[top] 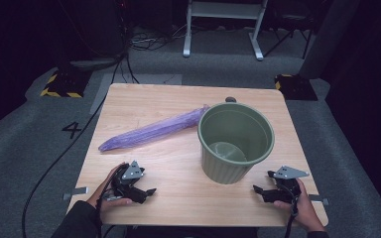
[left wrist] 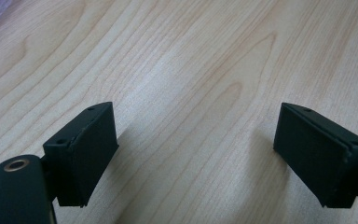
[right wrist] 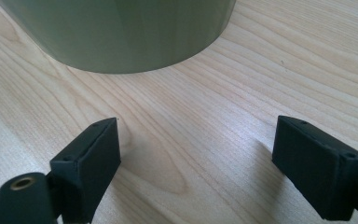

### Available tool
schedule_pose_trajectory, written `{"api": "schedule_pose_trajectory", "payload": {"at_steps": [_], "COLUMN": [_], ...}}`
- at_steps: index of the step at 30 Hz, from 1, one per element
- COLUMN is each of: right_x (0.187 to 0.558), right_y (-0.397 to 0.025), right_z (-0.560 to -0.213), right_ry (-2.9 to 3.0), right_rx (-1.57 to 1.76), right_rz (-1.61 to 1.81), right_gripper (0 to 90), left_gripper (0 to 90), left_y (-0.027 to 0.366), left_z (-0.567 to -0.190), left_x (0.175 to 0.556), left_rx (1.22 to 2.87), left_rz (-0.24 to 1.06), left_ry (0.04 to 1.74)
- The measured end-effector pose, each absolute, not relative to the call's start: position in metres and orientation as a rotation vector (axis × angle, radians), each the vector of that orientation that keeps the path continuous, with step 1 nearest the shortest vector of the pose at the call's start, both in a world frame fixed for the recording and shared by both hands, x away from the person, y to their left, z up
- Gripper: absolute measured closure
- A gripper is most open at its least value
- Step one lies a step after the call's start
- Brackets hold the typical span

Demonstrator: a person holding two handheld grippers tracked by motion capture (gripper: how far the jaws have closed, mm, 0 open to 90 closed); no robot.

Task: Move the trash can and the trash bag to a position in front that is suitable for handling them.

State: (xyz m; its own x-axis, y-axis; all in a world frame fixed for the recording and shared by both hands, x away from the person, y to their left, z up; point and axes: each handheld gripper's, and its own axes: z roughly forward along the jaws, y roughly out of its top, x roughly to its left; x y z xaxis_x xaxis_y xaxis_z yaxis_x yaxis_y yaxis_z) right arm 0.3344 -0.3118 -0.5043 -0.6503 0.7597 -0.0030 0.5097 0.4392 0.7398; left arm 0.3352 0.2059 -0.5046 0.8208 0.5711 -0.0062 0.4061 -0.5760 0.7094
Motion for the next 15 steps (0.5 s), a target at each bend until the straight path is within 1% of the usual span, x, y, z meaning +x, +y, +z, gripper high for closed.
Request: {"api": "schedule_pose_trajectory", "payload": {"at_steps": [7, 9, 12, 15], "right_x": [0.338, 0.34, 0.344, 0.35], "right_y": [-0.312, -0.314, -0.318, -0.32], "right_z": [-0.503, -0.502, -0.499, -0.495], "right_ry": [2.352, 2.335, 2.318, 2.304], "right_rx": [1.103, 1.1, 1.093, 1.061], "right_rz": [1.028, 1.037, 1.065, 1.064], "right_gripper": [15.8, 19.5, 21.5, 22.0], "left_gripper": [13.9, 13.9, 13.8, 14.0], "left_y": [0.207, 0.206, 0.207, 0.207], "left_z": [-0.505, -0.504, -0.504, -0.504], "left_x": [0.334, 0.333, 0.332, 0.332], "left_rx": [2.26, 2.26, 2.26, 2.262], "left_rz": [0.293, 0.298, 0.335, 0.337], "left_ry": [0.713, 0.713, 0.696, 0.667]}}
